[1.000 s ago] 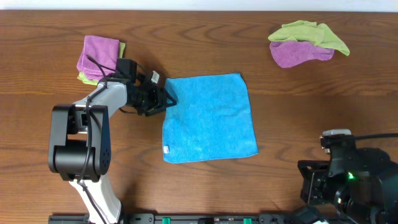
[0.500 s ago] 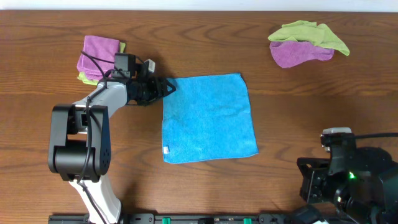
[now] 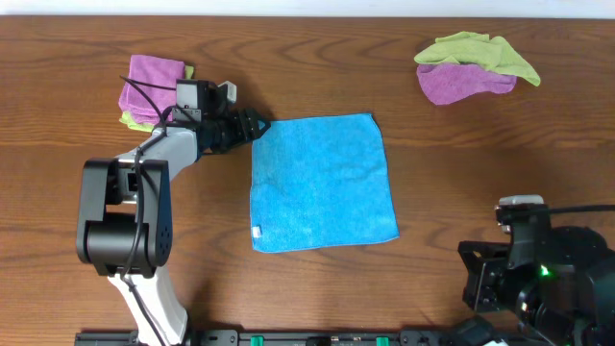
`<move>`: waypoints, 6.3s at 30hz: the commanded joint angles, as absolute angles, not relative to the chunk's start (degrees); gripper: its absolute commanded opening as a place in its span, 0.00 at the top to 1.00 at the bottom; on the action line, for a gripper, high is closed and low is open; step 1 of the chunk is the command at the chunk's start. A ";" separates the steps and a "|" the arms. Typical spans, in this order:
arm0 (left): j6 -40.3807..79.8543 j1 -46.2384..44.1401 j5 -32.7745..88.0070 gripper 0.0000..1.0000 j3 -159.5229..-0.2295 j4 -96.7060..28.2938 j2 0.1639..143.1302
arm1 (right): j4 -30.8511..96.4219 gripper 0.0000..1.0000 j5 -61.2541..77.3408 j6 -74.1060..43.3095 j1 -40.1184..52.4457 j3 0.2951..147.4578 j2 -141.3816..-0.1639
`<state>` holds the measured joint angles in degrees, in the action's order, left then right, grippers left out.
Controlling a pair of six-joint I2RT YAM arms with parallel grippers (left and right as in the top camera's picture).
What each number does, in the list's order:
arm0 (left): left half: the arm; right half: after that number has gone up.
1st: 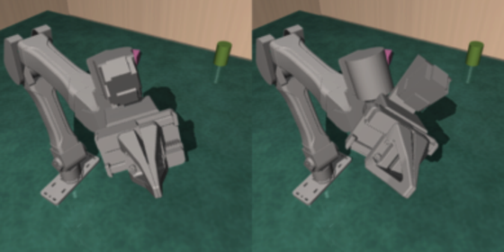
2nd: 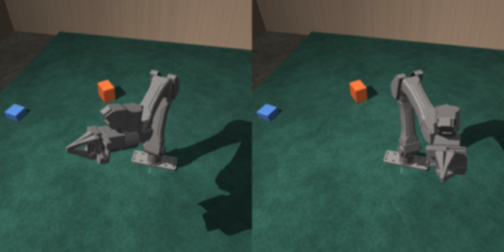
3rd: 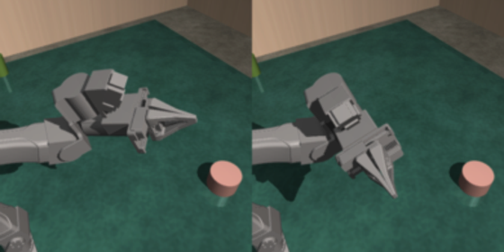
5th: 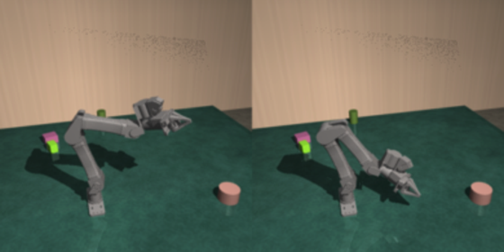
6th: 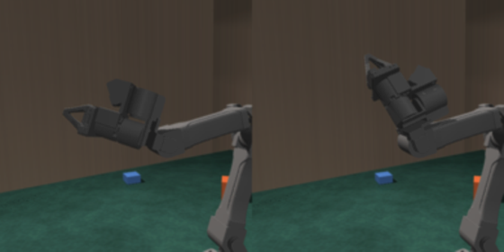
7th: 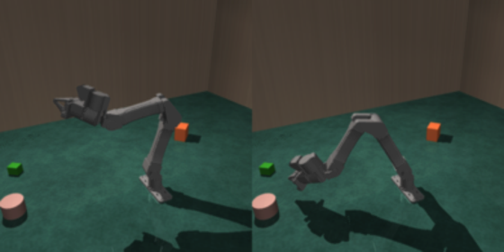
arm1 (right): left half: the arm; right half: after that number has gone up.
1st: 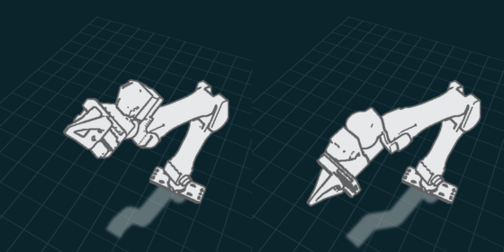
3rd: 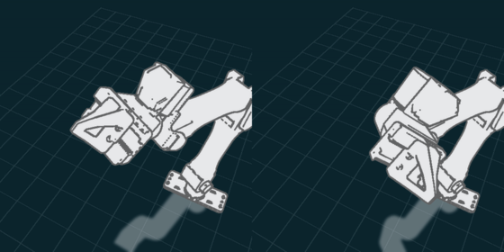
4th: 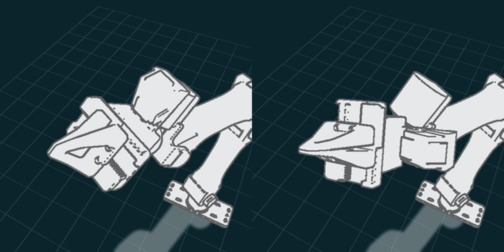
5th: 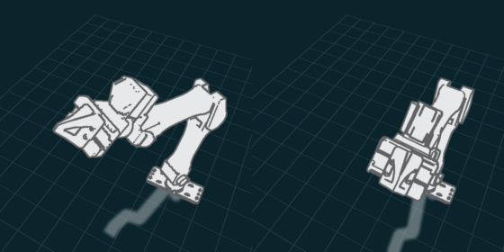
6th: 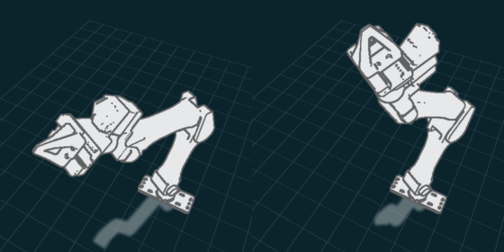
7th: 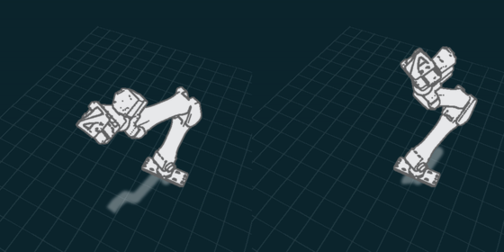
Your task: Fold the cloth
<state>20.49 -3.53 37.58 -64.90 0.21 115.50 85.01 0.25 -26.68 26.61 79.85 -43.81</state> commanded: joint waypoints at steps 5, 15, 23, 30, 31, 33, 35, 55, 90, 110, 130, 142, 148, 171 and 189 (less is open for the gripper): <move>23.55 -3.40 39.35 0.21 -64.01 5.80 120.07 | 84.31 0.99 0.27 -26.06 27.03 79.64 -43.86; 25.17 -3.44 46.92 0.21 -65.63 7.99 126.23 | 83.72 0.98 0.54 -26.06 27.03 79.64 -43.86; 19.05 -3.33 52.60 0.21 -65.65 3.33 126.26 | 83.74 0.98 2.02 -26.06 27.03 79.64 -43.86; 12.36 -2.46 52.10 0.27 -65.71 -5.39 126.26 | 83.57 0.98 3.38 -26.06 27.03 79.64 -43.86; 12.14 -2.04 52.12 0.27 -65.71 -5.93 126.26 | 83.57 0.98 3.53 -26.06 27.03 79.64 -43.86; 11.68 -0.84 51.99 0.31 -65.76 -7.16 126.21 | 83.57 0.98 3.92 -26.06 27.03 79.64 -43.86; 11.68 0.89 51.94 0.32 -65.78 -8.27 126.19 | 83.55 0.98 4.16 -26.06 27.03 79.64 -43.86; 4.23 3.53 47.79 0.35 -65.78 -25.82 126.21 | 82.91 0.99 6.48 -26.06 27.03 79.64 -43.86; 11.29 1.61 67.99 0.52 -80.64 -24.10 119.77 | 83.37 0.98 7.03 -24.53 27.03 79.64 -43.86; 1.72 -3.11 27.68 0.84 -80.62 -50.68 112.38 | 81.73 0.98 -1.67 -24.14 27.03 77.97 -43.88; 18.85 -15.84 4.84 0.94 -78.78 -42.57 112.38 | 71.96 0.98 -1.06 -24.77 27.03 67.53 -46.19; 20.84 -16.95 4.08 0.94 -78.78 -37.26 114.56 | 71.92 0.98 -1.06 -24.80 27.03 67.53 -46.19; 20.82 -18.17 4.47 0.94 -78.78 -36.32 116.16 | 71.94 0.98 -1.06 -24.80 27.03 67.53 -46.19; 19.25 -23.79 15.14 0.94 -78.78 -34.15 120.88 | 71.99 0.99 0.27 -24.77 27.03 67.53 -46.19; 16.25 -27.75 10.52 0.95 -84.77 -40.05 119.68 | 72.64 0.99 0.45 -24.73 27.03 67.53 -46.19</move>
